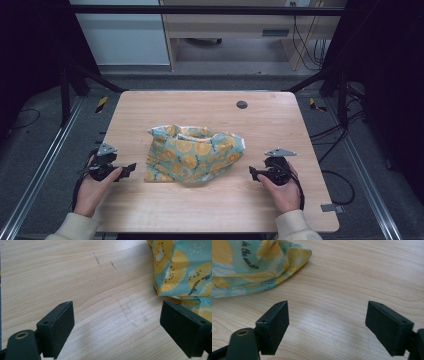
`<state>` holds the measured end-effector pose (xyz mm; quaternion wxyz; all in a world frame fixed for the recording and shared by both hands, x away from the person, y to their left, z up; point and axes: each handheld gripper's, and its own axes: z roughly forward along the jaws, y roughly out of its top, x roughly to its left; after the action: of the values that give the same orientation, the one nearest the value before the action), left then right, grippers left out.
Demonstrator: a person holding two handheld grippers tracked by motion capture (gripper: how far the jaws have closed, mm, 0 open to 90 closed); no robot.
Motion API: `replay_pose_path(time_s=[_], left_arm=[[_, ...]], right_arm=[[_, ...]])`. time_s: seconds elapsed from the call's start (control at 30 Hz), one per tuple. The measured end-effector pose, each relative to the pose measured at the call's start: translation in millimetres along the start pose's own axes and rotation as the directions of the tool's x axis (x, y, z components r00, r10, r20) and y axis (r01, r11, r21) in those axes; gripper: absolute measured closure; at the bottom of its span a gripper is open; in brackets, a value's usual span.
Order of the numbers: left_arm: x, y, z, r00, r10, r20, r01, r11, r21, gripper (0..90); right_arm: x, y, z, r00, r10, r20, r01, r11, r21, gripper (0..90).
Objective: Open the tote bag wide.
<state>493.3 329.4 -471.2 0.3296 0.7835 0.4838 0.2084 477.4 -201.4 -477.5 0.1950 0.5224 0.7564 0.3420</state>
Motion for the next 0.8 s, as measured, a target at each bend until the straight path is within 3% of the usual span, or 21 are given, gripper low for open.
replay_pose_path(time_s=[0.1,0.27,0.53,0.6,0.8], left_arm=[[-1.7,0.1,-0.1,0.9997,0.023,-0.009,-0.023,0.9997,0.011,12.2],[-1.0,-1.1,1.8,0.9998,0.012,-0.019,-0.012,0.9999,0.002,11.9],[-2.3,-2.9,4.7,0.9997,0.008,-0.023,-0.008,0.9999,0.008,11.5],[-3.5,-3.4,5.7,0.9995,0.02,-0.026,-0.019,0.9996,0.022,11.5],[-5.5,-3.0,7.2,0.9981,0.048,-0.039,-0.046,0.9982,0.039,11.5]], right_arm=[[3.4,0.9,-1.5,0.9998,-0.02,0.004,0.02,1.0,0.007,24.5],[8.2,2.6,-7.7,0.9986,-0.053,0.008,0.053,0.999,0.003,31.8],[12.9,8.1,-14.3,0.9988,-0.049,0.002,0.049,0.999,-0.001,32.3],[15.0,12.4,-16.3,0.9989,-0.046,-0.006,0.046,0.999,-0.003,33.0],[19.1,38.5,-27.0,0.9948,-0.097,-0.032,0.096,0.995,-0.033,38.4]])
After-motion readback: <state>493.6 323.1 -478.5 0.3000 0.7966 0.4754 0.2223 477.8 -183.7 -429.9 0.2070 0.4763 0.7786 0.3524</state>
